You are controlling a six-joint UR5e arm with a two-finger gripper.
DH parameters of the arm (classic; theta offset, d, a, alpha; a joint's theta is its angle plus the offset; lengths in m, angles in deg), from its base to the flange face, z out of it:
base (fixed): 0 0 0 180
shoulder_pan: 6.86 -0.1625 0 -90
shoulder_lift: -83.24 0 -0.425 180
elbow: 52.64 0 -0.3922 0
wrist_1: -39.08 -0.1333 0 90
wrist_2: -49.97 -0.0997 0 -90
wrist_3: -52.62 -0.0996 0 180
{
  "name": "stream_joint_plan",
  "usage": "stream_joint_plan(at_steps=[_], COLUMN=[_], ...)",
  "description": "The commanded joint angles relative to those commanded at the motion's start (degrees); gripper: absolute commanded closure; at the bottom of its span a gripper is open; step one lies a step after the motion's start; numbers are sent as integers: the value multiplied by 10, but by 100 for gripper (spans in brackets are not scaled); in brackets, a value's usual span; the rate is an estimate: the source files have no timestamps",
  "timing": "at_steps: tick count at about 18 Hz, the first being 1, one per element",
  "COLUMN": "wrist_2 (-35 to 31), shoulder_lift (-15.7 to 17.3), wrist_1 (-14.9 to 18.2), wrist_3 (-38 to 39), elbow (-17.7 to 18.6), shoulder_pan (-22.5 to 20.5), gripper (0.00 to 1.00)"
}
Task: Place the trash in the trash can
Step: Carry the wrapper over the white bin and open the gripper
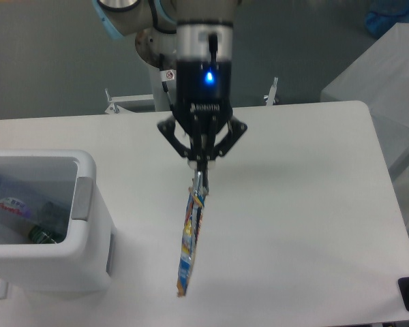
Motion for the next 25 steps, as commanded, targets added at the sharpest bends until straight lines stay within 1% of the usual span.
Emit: stream_joint_plan(at_steps=[2,3,8,11,14,16,18,20,22,23,25], wrist_2=[1,3,41,65,67,68,68,68,68,67,67], shoulder_lift=[28,37,65,73,70,66,51,40,26,15,5], wrist_1=[1,1,1,0,-1,-1,-1,-1,-1,-1,-1], wrist_3=[13,15,19,17,7,-37,-83,-111,-126,-127,-127], elbow=[12,14,11,11,17,20,19,21,30,30,32], shoulder_pan=[10,14,23,52,78,95,112,127,143,149,156], gripper=[100,100,100,100,100,100,100,100,100,100,100])
